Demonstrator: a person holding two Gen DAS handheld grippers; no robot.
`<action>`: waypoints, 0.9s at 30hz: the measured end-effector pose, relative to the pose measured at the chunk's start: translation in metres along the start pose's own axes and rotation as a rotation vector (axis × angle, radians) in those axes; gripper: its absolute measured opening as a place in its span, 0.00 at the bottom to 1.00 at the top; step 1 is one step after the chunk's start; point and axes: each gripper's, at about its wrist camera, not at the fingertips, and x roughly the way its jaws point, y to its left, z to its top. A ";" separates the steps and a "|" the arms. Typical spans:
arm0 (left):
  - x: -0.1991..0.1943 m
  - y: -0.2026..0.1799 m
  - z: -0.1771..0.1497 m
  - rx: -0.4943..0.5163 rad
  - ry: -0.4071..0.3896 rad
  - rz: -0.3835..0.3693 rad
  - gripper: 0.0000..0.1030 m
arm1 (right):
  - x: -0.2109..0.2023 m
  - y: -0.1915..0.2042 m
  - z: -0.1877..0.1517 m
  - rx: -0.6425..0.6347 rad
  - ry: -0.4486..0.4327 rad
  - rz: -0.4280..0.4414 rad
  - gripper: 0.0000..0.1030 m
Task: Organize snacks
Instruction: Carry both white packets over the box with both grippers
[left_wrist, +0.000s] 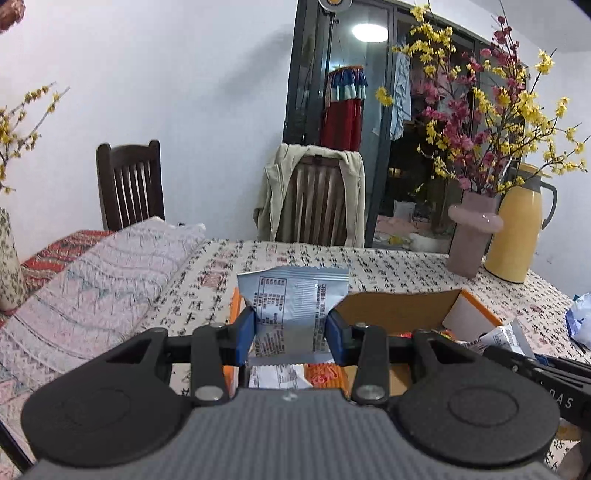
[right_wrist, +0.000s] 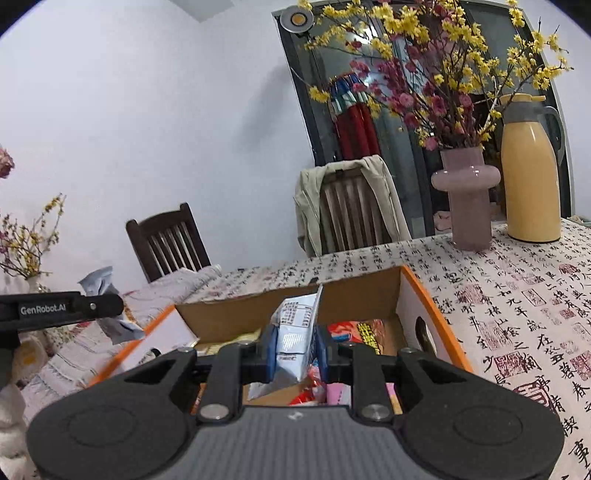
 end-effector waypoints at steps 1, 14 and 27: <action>0.000 0.000 -0.002 0.000 0.005 -0.006 0.40 | 0.001 0.000 0.000 -0.001 0.005 -0.001 0.20; -0.019 0.003 -0.007 -0.049 -0.078 0.010 1.00 | -0.002 -0.005 -0.004 0.033 0.020 -0.057 0.82; -0.025 0.008 -0.005 -0.087 -0.111 0.053 1.00 | 0.000 -0.013 -0.006 0.064 0.030 -0.070 1.00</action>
